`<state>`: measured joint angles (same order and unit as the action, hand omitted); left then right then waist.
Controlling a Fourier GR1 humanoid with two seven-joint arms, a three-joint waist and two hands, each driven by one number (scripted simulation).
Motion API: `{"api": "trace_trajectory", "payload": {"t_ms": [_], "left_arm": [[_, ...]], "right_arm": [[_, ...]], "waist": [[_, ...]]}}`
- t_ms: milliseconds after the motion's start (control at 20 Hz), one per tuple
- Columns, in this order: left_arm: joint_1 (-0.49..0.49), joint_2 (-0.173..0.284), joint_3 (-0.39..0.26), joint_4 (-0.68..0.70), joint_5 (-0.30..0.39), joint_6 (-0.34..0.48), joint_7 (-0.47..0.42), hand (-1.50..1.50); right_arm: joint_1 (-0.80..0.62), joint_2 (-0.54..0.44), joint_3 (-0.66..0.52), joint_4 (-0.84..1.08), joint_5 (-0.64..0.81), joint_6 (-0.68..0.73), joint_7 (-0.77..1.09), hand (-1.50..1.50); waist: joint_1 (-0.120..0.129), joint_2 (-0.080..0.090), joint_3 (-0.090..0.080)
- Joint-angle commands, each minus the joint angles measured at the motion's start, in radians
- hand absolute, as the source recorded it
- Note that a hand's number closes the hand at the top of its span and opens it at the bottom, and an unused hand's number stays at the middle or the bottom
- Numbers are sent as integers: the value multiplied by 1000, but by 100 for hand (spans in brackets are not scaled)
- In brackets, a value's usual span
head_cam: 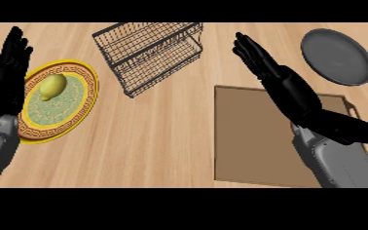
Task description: Pick the sweet potato from the tray and place it in the tiered basket
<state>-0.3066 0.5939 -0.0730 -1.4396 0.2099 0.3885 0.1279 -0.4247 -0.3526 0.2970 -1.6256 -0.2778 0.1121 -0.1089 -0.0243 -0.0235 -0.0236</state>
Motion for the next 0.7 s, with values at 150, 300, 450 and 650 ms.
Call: {"api": "trace_trajectory", "payload": {"t_ms": [150, 300, 450, 650], "left_arm": [[74, -95, -61, -28, 97, -99, 23, 0], [114, -152, -88, -2, 124, -99, 34, 0], [152, -209, -125, -30, 165, -130, 31, 0], [146, -226, -186, -66, 173, -211, 32, 0]], "right_arm": [[185, -67, -269, -6, 80, -259, -99, 150], [277, -94, -443, 111, 143, -476, -45, 150], [348, 51, -592, 117, 78, -667, -145, -150], [536, 130, -532, 40, 220, -754, -312, -150]], "waist": [[-65, 12, 25], [-215, 32, 18], [-166, 19, 29], [-24, 20, 23]]}}
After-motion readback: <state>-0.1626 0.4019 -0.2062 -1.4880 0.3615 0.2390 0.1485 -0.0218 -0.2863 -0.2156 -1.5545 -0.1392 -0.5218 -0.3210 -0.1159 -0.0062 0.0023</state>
